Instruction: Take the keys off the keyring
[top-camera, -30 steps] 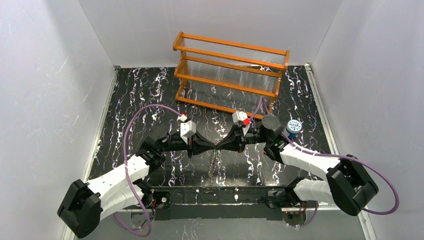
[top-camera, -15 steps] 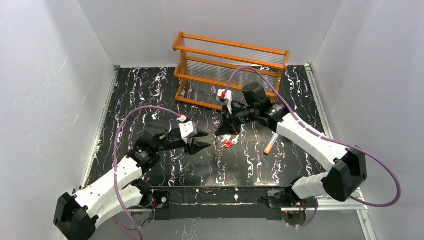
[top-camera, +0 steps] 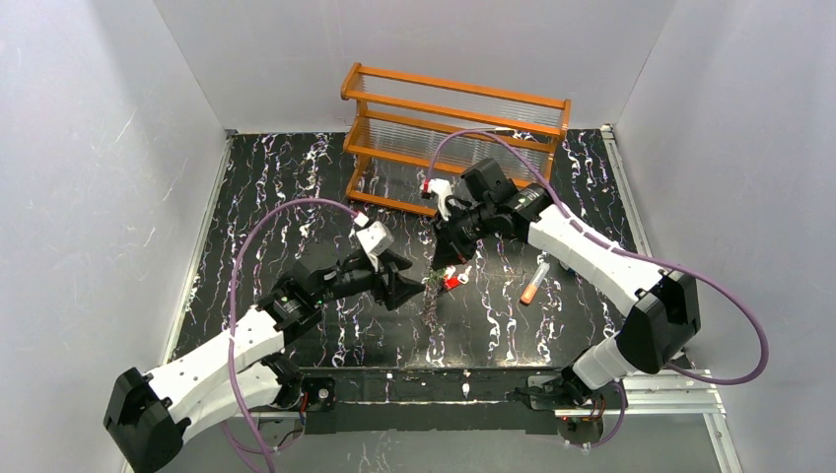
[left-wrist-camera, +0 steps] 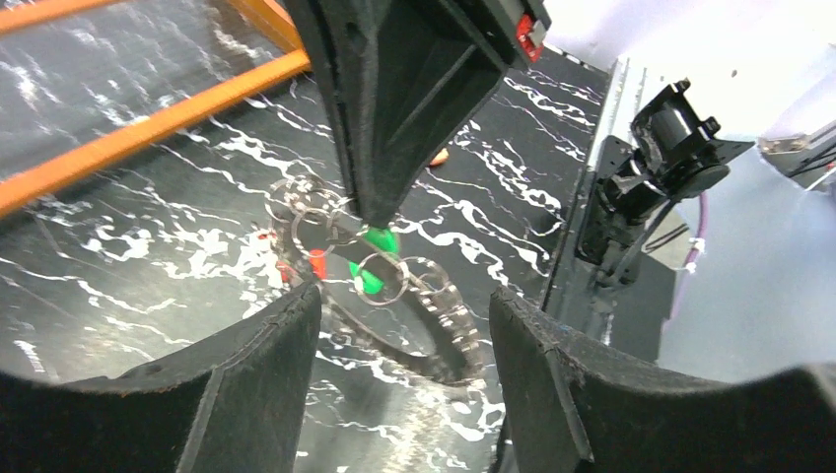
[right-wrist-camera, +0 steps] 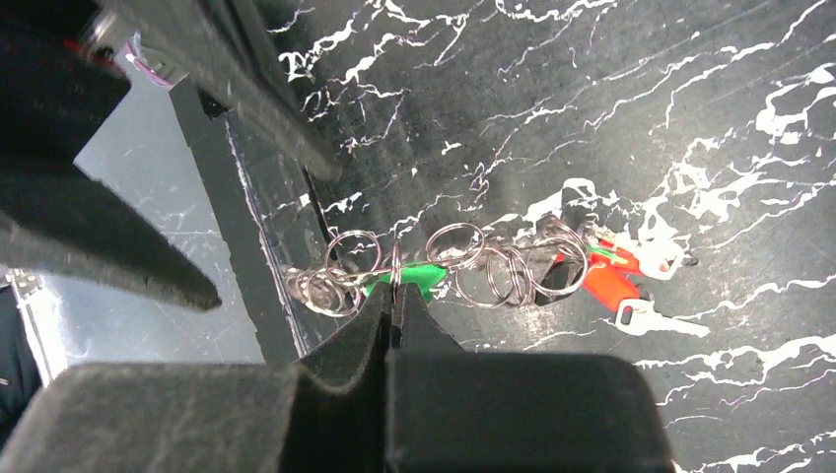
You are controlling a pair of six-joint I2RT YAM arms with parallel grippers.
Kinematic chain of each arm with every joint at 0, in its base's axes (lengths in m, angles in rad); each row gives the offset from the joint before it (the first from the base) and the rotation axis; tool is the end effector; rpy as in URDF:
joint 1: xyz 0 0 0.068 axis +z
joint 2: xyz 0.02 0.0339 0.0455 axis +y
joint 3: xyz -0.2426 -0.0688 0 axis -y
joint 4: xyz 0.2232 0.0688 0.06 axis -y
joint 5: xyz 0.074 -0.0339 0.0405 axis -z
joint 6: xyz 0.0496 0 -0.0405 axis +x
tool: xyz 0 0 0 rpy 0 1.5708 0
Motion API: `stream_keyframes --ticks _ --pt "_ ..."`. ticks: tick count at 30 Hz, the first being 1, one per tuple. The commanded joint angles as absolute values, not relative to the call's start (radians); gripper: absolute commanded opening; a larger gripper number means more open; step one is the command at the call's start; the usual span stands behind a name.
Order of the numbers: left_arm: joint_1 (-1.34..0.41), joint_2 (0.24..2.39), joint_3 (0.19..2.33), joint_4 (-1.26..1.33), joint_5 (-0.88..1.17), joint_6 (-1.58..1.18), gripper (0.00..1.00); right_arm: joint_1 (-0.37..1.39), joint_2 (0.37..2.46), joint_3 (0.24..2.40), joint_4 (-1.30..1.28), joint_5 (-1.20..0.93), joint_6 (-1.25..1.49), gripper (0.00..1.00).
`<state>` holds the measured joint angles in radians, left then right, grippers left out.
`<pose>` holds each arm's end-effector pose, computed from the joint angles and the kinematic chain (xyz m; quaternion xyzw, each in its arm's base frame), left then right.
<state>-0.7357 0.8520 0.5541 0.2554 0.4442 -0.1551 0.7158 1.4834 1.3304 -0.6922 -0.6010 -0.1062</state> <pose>0.1413 -0.1567 0.2829 0.3476 0.6311 -0.4343 0.5406 0.2116 0.2212 0.2945 -0.4531 0.7767 0.3657 0.2403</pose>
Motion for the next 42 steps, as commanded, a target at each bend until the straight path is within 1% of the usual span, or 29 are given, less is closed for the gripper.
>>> stream_keyframes --ticks 1,7,9,14,15,17,18,19,20,23,27,29,31,32,33,35,37,41,42 --pt "-0.812 0.894 0.567 0.284 0.331 -0.252 0.62 0.733 1.503 1.403 -0.744 -0.576 -0.081 0.01" --pt "-0.874 0.966 0.565 0.299 0.234 -0.241 0.63 0.748 1.534 1.447 -0.782 -0.558 -0.072 0.01" --pt "-0.893 0.987 0.565 0.286 0.189 -0.221 0.61 0.753 1.543 1.461 -0.797 -0.557 -0.073 0.01" --pt "-0.916 0.992 0.561 0.222 0.047 -0.131 0.52 0.756 1.549 1.468 -0.828 -0.563 -0.073 0.01" --pt "-0.916 0.992 0.560 0.215 0.036 -0.114 0.48 0.756 1.550 1.470 -0.839 -0.567 -0.077 0.01" --pt "-0.917 0.995 0.560 0.201 0.035 -0.081 0.38 0.756 1.554 1.475 -0.867 -0.575 -0.086 0.01" --pt "-0.917 0.996 0.562 0.194 0.035 -0.066 0.34 0.756 1.556 1.477 -0.882 -0.579 -0.092 0.01" --pt "-0.919 1.002 0.564 0.181 0.036 -0.050 0.33 0.756 1.559 1.481 -0.895 -0.581 -0.099 0.01" --pt "-0.919 1.004 0.563 0.174 0.040 -0.037 0.33 0.756 1.559 1.482 -0.904 -0.583 -0.103 0.01" --pt "-0.923 1.009 0.554 0.179 0.061 -0.019 0.37 0.756 1.559 1.486 -0.919 -0.592 -0.110 0.01" --pt "-0.930 1.002 0.537 0.231 0.116 -0.005 0.40 0.756 1.573 1.490 -0.940 -0.603 -0.121 0.01" --pt "-0.930 0.994 0.527 0.258 0.138 -0.005 0.40 0.756 1.586 1.495 -0.955 -0.616 -0.126 0.01" --pt "-0.930 0.988 0.526 0.266 0.134 0.021 0.28 0.756 1.595 1.498 -0.976 -0.627 -0.134 0.01" --pt "-0.930 0.985 0.527 0.267 0.126 0.026 0.20 0.757 1.598 1.499 -0.981 -0.628 -0.138 0.01" --pt "-0.931 0.984 0.528 0.267 0.113 0.030 0.13 0.758 1.598 1.498 -0.989 -0.629 -0.138 0.01" --pt "-0.930 0.981 0.529 0.270 0.094 0.042 0.04 0.760 1.603 1.496 -1.000 -0.637 -0.143 0.01" --pt "-0.930 0.975 0.532 0.279 0.074 0.047 0.00 0.762 1.607 1.493 -1.006 -0.639 -0.147 0.01" --pt "-0.931 0.965 0.531 0.299 0.052 0.047 0.00 0.767 1.622 1.492 -1.027 -0.633 -0.160 0.01" --pt "-0.931 0.959 0.528 0.298 0.057 0.044 0.01 0.767 1.622 1.491 -1.028 -0.625 -0.161 0.01"
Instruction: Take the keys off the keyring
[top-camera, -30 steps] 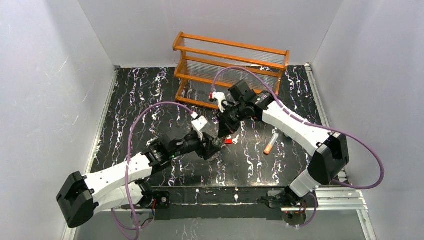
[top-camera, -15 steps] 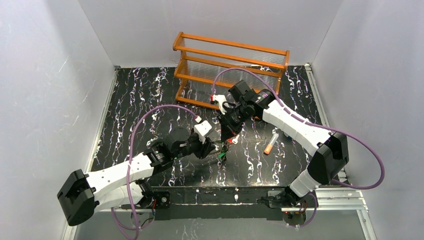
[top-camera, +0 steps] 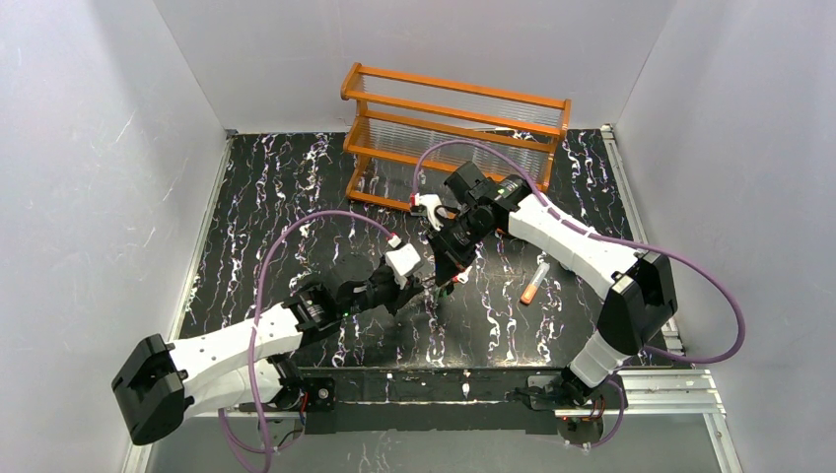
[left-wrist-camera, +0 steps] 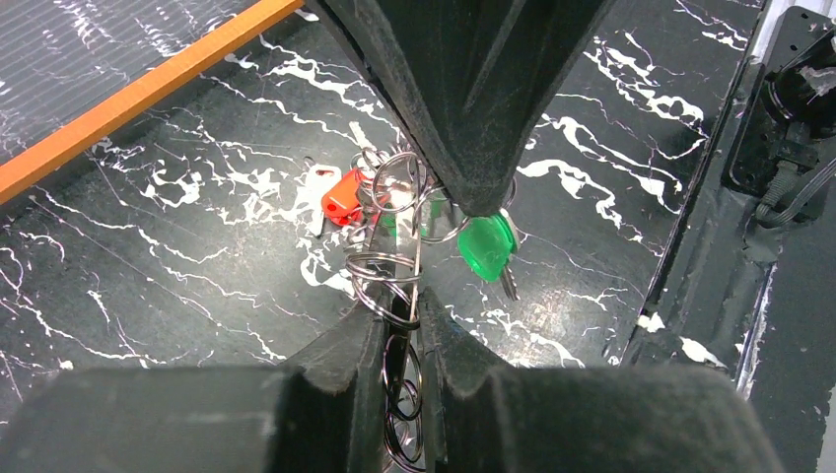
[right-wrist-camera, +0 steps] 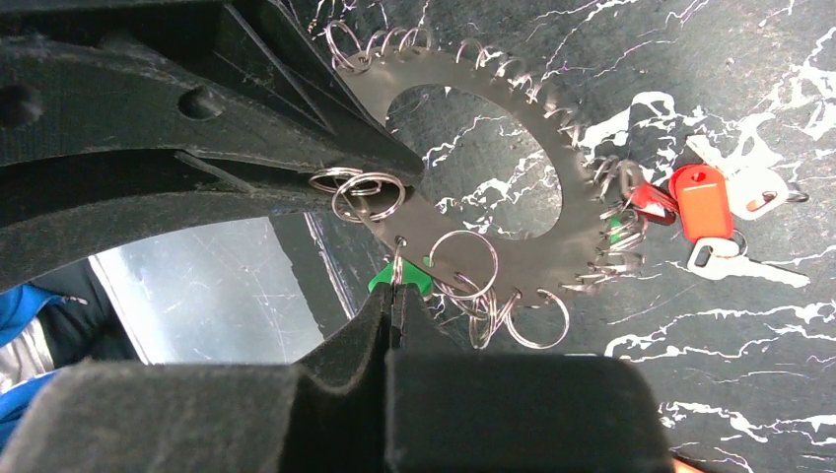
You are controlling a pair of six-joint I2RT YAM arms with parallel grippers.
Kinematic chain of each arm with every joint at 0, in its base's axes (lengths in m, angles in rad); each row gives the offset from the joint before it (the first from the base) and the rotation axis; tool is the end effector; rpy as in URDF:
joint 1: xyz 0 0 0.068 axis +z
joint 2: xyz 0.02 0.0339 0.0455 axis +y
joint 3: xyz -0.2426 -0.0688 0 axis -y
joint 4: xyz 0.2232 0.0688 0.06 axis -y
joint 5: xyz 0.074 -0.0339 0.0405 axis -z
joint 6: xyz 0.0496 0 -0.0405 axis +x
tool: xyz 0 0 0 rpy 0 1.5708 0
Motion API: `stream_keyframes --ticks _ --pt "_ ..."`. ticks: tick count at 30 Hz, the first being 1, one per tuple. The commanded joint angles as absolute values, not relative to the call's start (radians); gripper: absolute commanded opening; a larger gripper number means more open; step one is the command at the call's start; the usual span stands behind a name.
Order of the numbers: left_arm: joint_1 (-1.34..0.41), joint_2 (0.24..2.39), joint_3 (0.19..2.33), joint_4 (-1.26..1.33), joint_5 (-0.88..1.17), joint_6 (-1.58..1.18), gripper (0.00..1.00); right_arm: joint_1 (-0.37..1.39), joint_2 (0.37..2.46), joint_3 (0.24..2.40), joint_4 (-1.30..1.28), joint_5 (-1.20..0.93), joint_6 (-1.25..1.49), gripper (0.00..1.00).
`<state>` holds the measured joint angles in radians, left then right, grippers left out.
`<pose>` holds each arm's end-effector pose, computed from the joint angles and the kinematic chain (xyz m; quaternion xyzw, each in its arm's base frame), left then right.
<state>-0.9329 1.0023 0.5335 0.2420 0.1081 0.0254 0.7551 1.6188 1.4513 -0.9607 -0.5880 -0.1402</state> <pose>0.1361 -0.1926 0.2429 0.3901 0.6779 -0.3105 0.5402 0.2077 0.2332 0.2736 -0.4615 0.8142 0.3330 0.1147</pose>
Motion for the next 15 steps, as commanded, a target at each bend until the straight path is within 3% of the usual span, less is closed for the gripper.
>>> stream_keyframes --ticks 1,3,6,15 --pt "-0.931 0.951 0.526 0.290 0.068 0.037 0.08 0.768 1.620 1.492 -1.029 -0.621 -0.165 0.01" --pt "-0.932 0.920 0.517 0.264 0.083 0.033 0.26 0.768 1.616 1.495 -1.034 -0.617 -0.176 0.01" --pt "-0.931 0.846 0.502 0.243 0.090 0.034 0.39 0.768 1.611 1.501 -1.043 -0.610 -0.195 0.01" --pt "-0.923 0.848 0.571 0.176 0.244 0.089 0.47 0.775 1.606 1.524 -1.065 -0.635 -0.262 0.01"
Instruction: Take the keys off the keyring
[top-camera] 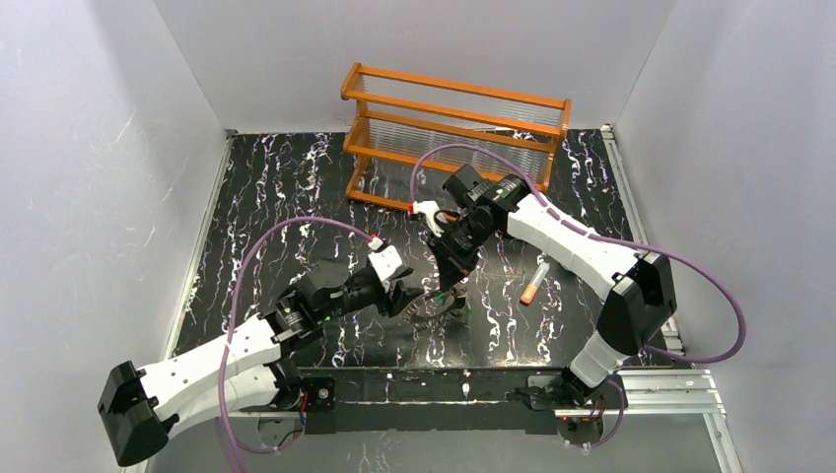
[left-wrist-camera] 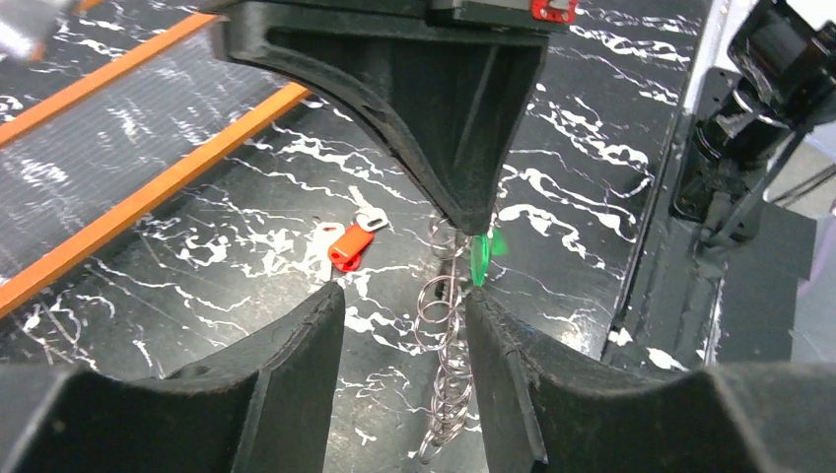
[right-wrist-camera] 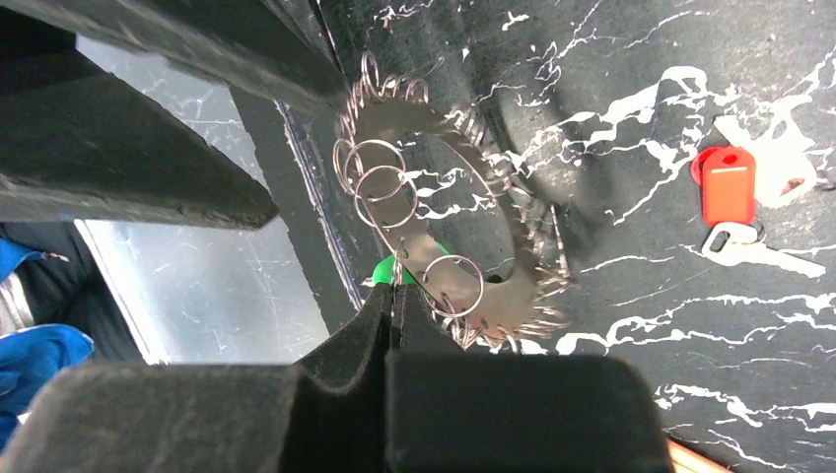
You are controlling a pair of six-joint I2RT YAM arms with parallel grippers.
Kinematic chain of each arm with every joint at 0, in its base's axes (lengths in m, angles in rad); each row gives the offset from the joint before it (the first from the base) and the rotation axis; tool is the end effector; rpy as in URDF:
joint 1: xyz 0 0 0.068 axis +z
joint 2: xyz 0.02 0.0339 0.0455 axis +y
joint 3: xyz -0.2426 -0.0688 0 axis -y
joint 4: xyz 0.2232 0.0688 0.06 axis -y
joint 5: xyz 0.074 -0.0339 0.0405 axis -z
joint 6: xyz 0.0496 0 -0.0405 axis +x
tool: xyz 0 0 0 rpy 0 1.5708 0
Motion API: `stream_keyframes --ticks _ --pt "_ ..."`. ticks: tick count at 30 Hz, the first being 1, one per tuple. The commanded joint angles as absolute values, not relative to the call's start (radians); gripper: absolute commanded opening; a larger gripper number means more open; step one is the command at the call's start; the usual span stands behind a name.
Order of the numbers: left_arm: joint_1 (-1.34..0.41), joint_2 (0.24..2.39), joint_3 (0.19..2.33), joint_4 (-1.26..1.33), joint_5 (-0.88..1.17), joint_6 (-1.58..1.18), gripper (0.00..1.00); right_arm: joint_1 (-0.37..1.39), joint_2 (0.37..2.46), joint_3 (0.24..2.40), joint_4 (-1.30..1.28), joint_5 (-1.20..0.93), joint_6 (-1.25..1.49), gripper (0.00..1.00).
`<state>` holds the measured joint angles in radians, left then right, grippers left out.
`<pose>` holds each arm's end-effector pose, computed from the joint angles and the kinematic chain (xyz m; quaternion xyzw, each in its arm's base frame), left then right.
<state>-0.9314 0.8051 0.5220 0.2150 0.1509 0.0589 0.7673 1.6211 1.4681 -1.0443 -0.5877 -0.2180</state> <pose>0.1168 -0.1695 0.2753 0.3915 0.6167 -0.3375 0.5937 0.1997 0.2308 0.2737 -0.4922 0.8032 0.3221 0.0939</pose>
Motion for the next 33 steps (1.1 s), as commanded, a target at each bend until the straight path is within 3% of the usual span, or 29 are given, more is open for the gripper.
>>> stream_keyframes --ticks 1,9,16,33 --pt "-0.916 0.861 0.573 0.184 0.267 0.081 0.48 0.775 1.606 1.523 -1.065 -0.641 -0.272 0.01" --pt "-0.847 0.915 0.540 0.344 0.420 -0.045 0.50 0.781 1.593 1.510 -1.058 -0.679 -0.312 0.01" --pt "-0.772 1.008 0.535 0.466 0.585 -0.145 0.43 0.787 1.592 1.500 -1.048 -0.689 -0.329 0.01" --pt "-0.742 1.104 0.550 0.512 0.728 -0.200 0.27 0.788 1.578 1.498 -1.031 -0.709 -0.348 0.01"
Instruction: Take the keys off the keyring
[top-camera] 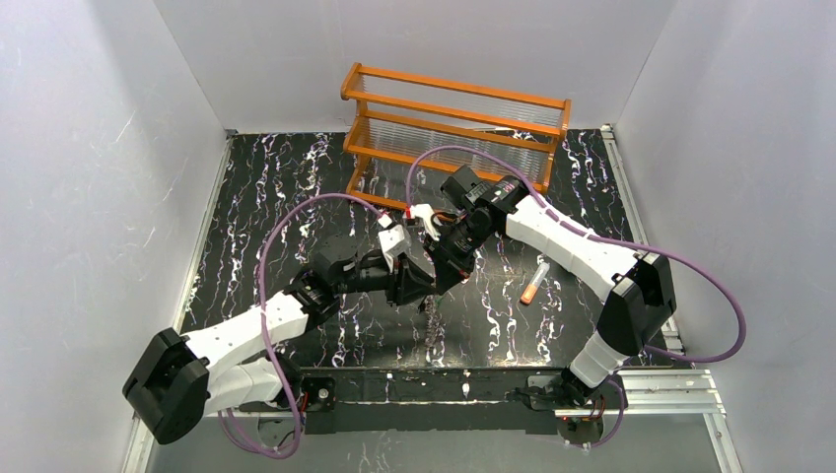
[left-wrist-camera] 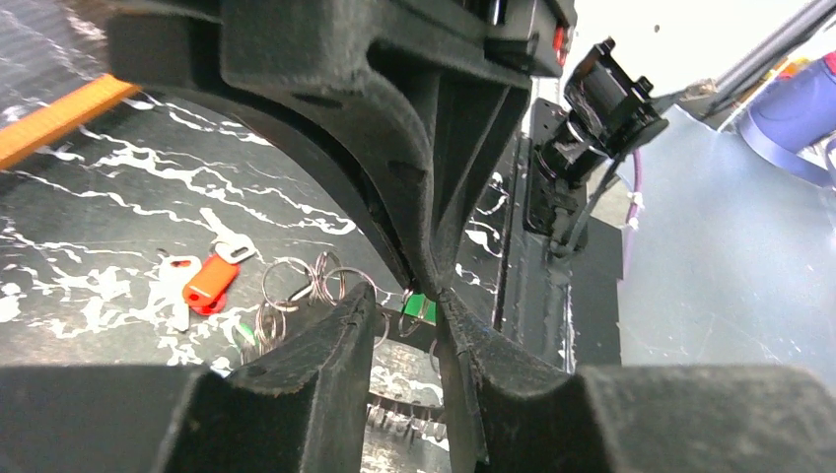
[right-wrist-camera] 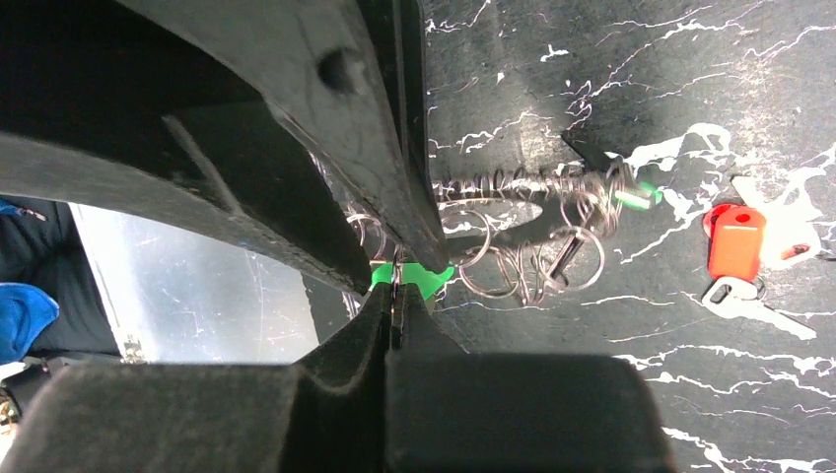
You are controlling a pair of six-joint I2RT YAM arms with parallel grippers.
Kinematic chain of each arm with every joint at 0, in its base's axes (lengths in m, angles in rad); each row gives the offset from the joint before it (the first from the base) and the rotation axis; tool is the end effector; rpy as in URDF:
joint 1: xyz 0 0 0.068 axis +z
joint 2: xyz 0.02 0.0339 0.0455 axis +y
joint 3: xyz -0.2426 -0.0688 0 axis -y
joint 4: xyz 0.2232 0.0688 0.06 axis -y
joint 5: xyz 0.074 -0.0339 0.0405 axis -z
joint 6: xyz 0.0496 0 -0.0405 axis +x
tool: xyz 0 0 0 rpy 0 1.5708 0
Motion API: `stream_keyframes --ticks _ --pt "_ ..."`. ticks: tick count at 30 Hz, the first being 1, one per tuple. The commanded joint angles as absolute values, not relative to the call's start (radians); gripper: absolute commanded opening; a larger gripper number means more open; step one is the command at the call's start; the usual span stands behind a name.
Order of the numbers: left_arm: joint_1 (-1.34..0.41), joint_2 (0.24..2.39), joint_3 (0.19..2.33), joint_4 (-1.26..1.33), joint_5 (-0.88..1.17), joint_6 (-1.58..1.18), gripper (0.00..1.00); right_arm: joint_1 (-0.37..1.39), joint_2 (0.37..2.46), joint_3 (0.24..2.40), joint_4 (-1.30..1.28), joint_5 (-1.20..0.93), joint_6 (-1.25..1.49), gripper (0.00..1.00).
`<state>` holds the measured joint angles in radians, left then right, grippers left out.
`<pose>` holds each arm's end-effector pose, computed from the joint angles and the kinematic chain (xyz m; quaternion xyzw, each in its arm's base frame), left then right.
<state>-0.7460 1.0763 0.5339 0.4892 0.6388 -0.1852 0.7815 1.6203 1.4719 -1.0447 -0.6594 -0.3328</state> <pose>0.1567 -0.1851 0.2572 0.3983 0.6023 -0.4969 0.4814 0.1939 0.2352 0.2769 -0.5430 0.7566 0.3495 0.1024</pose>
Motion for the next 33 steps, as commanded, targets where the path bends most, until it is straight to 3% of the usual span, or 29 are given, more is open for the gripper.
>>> stream_keyframes --ticks 1,4,8,12,18,24,33 --pt "-0.742 1.108 0.551 0.510 0.735 -0.201 0.27 0.788 1.577 1.498 -1.030 -0.710 -0.349 0.01" --pt "-0.742 1.111 0.551 0.503 0.745 -0.198 0.26 0.788 1.570 1.495 -1.024 -0.711 -0.351 0.01" --pt "-0.741 1.121 0.558 0.494 0.766 -0.186 0.18 0.788 1.558 1.488 -1.014 -0.725 -0.360 0.01" --pt "-0.742 1.145 0.569 0.518 0.819 -0.201 0.01 0.788 1.545 1.472 -1.003 -0.746 -0.371 0.01" --pt "-0.741 1.118 0.552 0.554 0.805 -0.213 0.00 0.788 1.512 1.438 -0.954 -0.741 -0.371 0.03" --pt "-0.742 1.039 0.474 0.643 0.698 -0.277 0.00 0.788 1.366 1.299 -0.701 -0.641 -0.211 0.26" --pt "-0.741 0.961 0.383 0.770 0.587 -0.361 0.00 0.788 1.018 0.869 -0.139 -0.508 0.101 0.40"
